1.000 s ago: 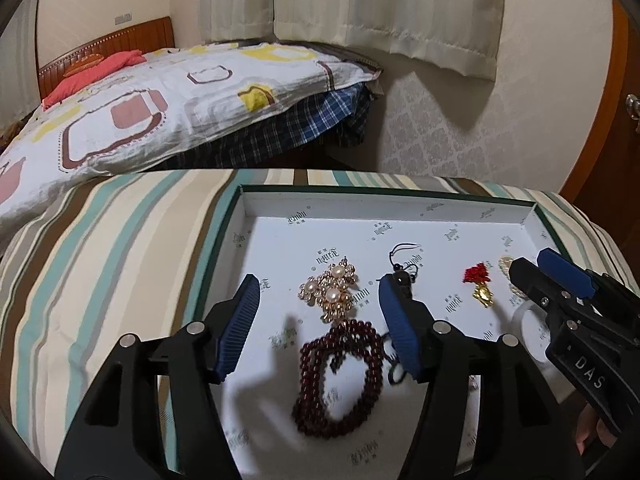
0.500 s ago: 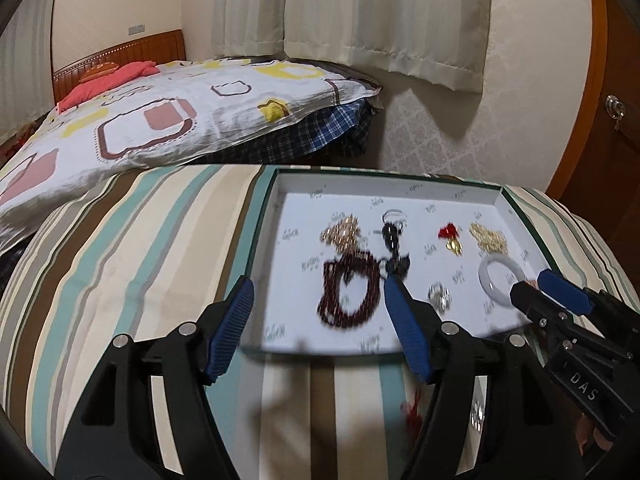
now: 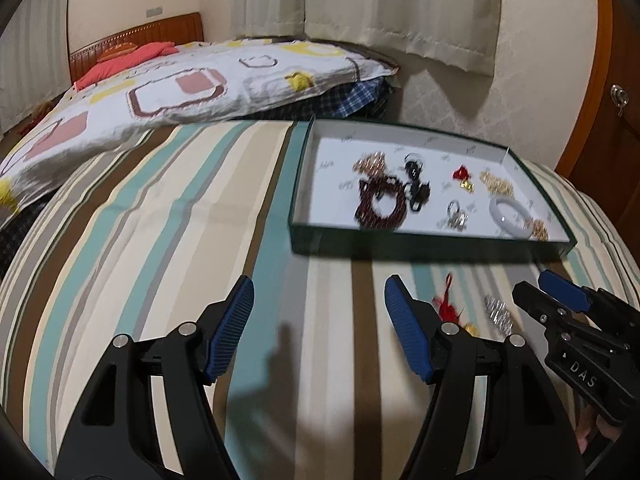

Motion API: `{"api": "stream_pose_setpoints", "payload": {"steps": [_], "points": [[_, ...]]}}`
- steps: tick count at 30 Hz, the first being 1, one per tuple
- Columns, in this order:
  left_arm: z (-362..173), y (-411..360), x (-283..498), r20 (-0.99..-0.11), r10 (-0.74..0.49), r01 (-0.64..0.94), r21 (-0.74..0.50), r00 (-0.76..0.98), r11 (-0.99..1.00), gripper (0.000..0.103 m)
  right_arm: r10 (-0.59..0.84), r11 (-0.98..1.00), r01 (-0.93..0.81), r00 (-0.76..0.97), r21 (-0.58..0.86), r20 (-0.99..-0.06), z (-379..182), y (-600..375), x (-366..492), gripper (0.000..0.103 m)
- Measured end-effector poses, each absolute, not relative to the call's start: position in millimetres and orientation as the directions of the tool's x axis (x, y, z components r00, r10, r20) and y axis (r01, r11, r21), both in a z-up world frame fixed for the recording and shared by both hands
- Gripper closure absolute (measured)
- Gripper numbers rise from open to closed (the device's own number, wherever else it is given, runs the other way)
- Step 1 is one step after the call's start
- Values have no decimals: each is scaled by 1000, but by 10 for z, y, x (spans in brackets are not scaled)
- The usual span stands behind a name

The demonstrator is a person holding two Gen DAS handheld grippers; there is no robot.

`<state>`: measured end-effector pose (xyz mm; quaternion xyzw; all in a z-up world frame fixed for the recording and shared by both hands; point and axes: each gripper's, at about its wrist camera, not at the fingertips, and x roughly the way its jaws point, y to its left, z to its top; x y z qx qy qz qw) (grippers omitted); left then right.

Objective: Organize jewelry
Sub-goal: 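Grasp the silver rhinestone brooch with the right tool while the left tool grasps the red tassel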

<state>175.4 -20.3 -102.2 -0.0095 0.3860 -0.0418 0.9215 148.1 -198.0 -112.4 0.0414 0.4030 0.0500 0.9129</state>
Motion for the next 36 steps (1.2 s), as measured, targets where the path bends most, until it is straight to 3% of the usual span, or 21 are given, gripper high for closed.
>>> {"api": "stream_pose_setpoints", "payload": {"steps": [8, 11, 14, 29, 36], "points": [[-1101, -216, 1663, -724, -87, 79, -45, 684, 996, 37, 144, 990, -84, 616, 117, -774, -1248, -1871, 1500, 64], [-1112, -250, 1648, -726, -92, 85, -46, 682, 995, 37, 154, 988, -91, 596, 124, -788, -1288, -1863, 1509, 73], [-1120, -298, 1638, -728, -99, 94, -47, 678, 994, 37, 167, 986, -97, 582, 137, -796, -1313, -1871, 1503, 91], [-1168, -805, 1681, -740, -165, 175, -65, 652, 982, 37, 116, 989, 2, 622, 150, -774, -1223, -2343, 1336, 91], [-1301, -1038, 1829, -771, -160, 195, -48, 616, 980, 48, 117, 986, 19, 633, 167, -765, -1206, -2441, 1322, 92]]}}
